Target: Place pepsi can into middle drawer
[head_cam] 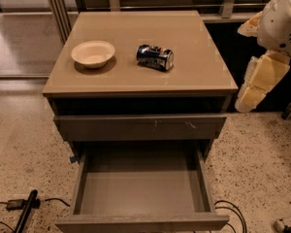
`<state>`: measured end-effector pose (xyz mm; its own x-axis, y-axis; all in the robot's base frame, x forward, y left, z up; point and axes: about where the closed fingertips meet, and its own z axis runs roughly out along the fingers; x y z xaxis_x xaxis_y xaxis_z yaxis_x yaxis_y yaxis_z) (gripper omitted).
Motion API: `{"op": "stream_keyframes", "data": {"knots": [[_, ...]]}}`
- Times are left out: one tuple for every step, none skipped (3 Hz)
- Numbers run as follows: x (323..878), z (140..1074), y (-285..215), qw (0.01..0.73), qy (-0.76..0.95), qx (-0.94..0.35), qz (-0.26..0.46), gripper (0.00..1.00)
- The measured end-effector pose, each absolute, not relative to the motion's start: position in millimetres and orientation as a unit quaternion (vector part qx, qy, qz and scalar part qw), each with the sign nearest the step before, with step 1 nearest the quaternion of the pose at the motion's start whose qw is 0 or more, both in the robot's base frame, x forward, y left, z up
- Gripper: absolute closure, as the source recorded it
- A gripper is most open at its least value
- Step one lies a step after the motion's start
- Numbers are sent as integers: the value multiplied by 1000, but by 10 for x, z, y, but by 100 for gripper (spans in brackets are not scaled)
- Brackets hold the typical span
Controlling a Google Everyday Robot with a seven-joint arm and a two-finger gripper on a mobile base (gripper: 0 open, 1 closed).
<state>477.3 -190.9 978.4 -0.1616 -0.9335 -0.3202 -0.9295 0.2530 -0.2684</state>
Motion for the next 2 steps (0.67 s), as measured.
{"op": "stream_keyframes", "data": {"knots": [[5108, 9728, -1778, 255, 771, -582, 26, 0], [5476, 9635, -1601, 303, 793, -526, 51, 0]]}}
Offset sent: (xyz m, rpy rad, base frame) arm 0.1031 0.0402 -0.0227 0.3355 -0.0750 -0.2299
